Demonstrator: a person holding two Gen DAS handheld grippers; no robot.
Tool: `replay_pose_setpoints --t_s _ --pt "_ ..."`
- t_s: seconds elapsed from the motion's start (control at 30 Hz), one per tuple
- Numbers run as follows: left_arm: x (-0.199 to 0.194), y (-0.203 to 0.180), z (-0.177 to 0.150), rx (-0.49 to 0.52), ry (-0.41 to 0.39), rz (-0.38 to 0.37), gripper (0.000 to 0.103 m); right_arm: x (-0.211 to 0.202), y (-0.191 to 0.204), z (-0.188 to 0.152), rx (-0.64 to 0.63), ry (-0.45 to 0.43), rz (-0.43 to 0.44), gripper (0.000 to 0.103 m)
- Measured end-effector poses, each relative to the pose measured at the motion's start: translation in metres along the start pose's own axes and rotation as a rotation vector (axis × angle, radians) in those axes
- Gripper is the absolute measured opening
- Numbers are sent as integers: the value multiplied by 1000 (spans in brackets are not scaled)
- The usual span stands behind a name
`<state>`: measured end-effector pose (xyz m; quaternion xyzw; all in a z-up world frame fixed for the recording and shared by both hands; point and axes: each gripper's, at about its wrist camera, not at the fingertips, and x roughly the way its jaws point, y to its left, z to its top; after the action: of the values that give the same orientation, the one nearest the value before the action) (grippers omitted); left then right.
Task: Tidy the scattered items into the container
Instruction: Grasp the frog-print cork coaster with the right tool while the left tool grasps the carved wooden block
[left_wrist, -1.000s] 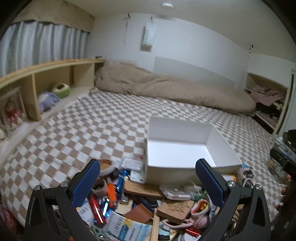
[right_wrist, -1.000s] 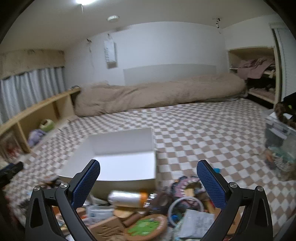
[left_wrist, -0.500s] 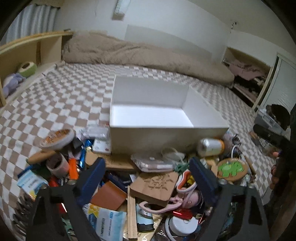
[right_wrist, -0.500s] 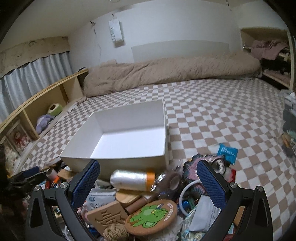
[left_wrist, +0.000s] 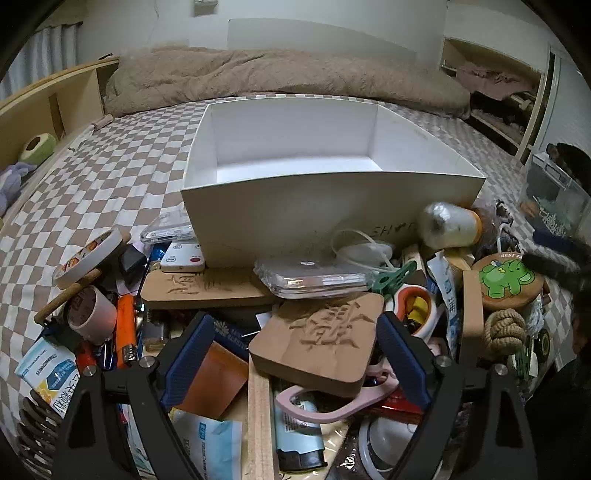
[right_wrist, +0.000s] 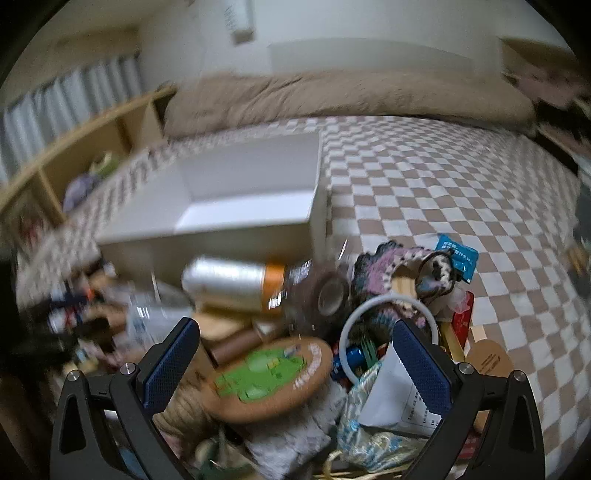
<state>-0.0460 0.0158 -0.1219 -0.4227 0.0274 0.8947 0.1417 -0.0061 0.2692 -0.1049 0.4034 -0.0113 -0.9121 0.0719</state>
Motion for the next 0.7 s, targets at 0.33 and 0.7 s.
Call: replay_pose_setpoints --t_s 0.33,0.7 --pt "7 3 -8 -11 28 -4 101 15 13 -19 -205 80 63 103" --pt "17 4 -7 -12 28 -29 101 17 10 -22 -289 92 151 103"
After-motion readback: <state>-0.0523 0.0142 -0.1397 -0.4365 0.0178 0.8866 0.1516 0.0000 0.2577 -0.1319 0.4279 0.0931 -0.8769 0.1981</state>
